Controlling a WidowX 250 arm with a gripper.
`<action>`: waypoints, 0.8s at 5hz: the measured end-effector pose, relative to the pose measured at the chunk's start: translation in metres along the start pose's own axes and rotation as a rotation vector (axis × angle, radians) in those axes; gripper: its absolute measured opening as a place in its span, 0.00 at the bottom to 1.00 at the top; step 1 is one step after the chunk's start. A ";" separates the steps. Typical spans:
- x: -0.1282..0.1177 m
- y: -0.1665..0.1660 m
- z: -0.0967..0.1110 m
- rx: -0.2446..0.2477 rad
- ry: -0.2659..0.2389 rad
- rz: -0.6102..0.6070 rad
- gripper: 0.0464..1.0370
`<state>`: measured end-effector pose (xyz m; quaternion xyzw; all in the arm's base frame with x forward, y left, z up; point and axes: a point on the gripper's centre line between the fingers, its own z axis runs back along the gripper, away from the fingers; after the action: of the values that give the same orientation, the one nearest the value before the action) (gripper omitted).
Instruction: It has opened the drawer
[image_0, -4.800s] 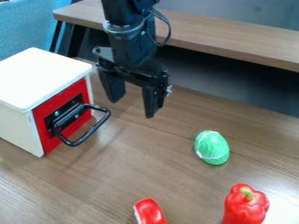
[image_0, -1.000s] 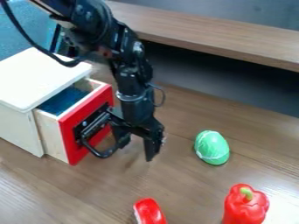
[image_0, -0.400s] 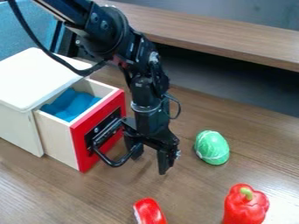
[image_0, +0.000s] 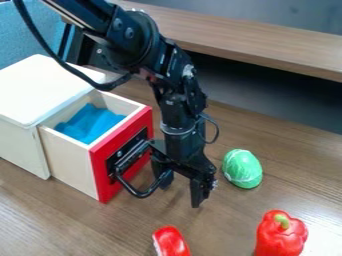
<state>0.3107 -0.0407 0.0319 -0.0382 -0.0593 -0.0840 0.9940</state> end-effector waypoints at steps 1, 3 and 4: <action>-0.001 -0.001 0.001 0.008 0.000 -0.003 0.96; 0.001 0.020 0.031 0.082 -0.034 0.078 0.96; 0.003 0.030 0.053 0.099 -0.068 0.114 0.96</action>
<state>0.3126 -0.0074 0.0831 0.0048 -0.0950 -0.0229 0.9952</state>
